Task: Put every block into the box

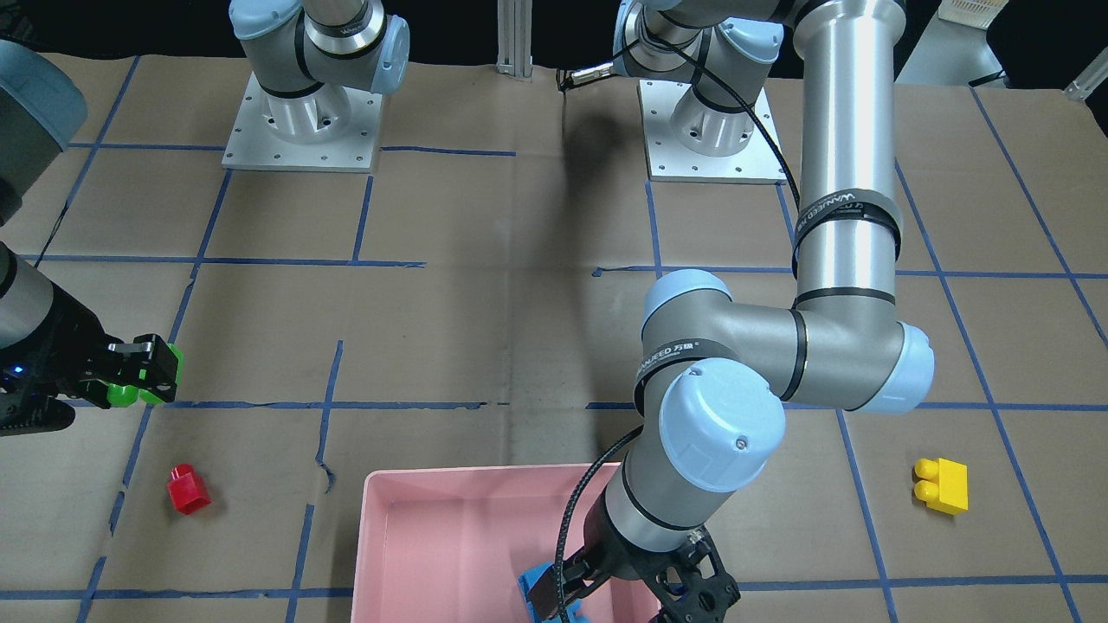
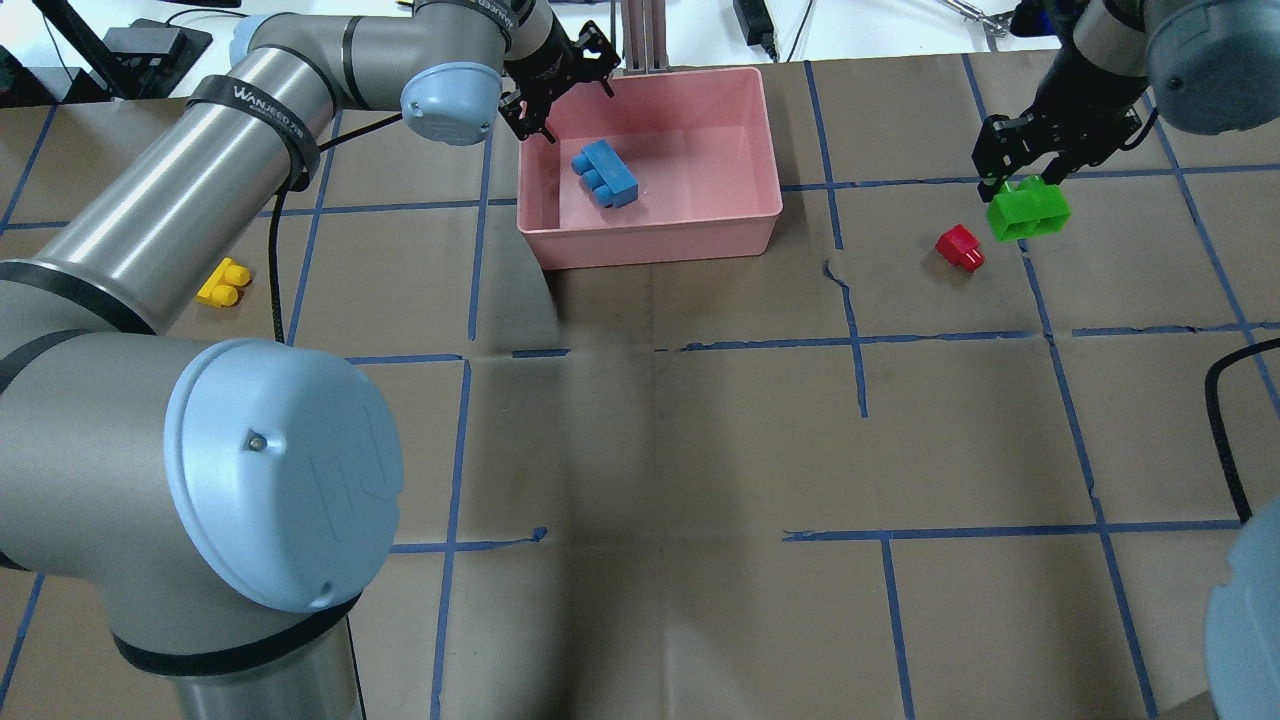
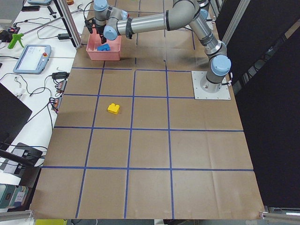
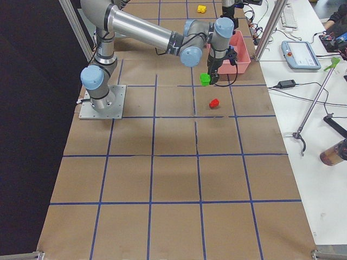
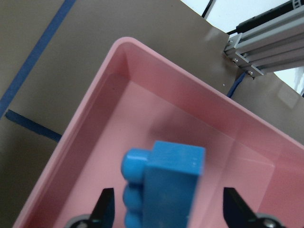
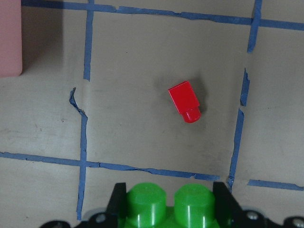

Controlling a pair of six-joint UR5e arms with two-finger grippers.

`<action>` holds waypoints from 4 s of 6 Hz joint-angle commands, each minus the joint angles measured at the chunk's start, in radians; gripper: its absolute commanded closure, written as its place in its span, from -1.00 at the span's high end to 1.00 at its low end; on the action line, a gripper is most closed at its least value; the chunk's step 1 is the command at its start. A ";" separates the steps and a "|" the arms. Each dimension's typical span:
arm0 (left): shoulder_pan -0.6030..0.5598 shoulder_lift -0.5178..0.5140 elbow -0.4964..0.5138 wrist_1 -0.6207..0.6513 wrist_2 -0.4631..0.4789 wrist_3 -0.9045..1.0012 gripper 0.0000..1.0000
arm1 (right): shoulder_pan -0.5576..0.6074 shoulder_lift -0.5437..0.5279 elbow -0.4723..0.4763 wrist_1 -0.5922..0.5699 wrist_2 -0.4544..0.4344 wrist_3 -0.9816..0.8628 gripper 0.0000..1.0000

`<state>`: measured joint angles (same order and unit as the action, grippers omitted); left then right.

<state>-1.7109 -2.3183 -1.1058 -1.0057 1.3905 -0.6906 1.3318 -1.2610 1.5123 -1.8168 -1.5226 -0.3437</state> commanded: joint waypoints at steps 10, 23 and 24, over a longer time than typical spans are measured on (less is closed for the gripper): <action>0.663 0.254 -0.552 0.143 0.213 1.639 0.97 | 0.432 0.477 -0.491 -0.212 0.038 0.493 -0.22; 0.666 0.132 -0.523 0.222 0.110 1.689 0.21 | -0.022 0.230 -0.142 0.003 0.032 -0.431 0.98; 0.666 0.134 -0.523 0.222 0.111 1.688 -0.44 | -0.022 0.233 -0.033 -0.201 0.032 -0.454 0.98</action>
<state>-1.0446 -2.1854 -1.6286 -0.7839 1.5007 0.9990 1.3124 -1.0295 1.3801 -1.8499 -1.4909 -0.7672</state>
